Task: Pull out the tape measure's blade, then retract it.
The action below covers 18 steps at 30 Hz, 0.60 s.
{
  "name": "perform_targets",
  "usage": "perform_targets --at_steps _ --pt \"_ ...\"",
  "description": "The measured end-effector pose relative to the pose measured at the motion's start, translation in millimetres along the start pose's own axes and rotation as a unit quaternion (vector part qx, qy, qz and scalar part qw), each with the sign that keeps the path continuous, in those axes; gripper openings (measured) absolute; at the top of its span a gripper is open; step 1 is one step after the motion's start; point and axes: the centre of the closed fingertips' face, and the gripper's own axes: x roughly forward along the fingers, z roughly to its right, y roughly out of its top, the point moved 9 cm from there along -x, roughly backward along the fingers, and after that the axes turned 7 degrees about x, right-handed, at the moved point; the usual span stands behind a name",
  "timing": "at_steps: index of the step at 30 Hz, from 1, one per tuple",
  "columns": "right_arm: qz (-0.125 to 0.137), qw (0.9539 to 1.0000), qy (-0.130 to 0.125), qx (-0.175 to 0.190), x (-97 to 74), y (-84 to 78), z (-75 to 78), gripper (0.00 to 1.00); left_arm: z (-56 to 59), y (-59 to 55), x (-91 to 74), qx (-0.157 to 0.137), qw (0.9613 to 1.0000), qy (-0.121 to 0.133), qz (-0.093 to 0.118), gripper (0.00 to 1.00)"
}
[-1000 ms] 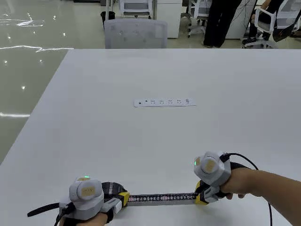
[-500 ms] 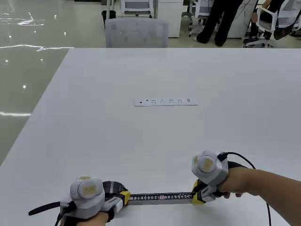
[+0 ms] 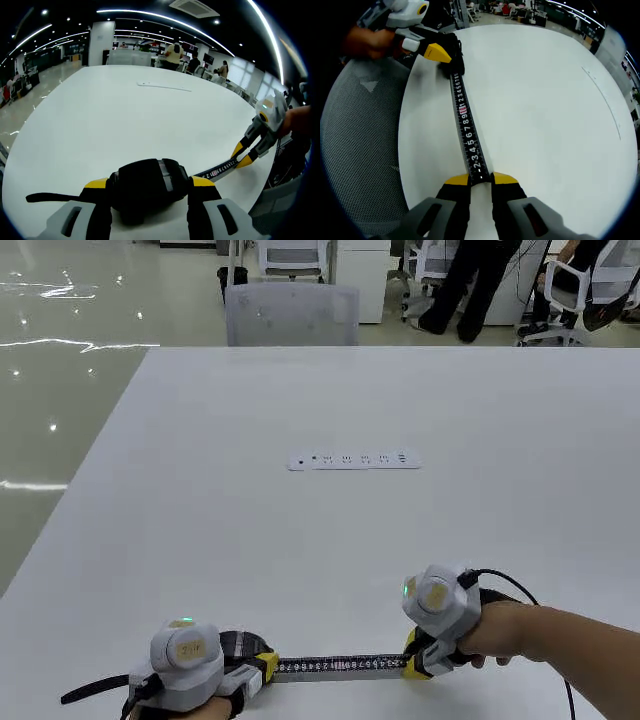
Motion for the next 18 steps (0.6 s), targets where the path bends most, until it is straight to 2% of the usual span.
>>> perform_targets --at_steps 18 --pt "0.004 1.0000 -0.002 0.000 4.1 8.6 -4.5 0.14 0.3 0.2 0.8 -0.001 1.0000 0.000 -0.002 0.57"
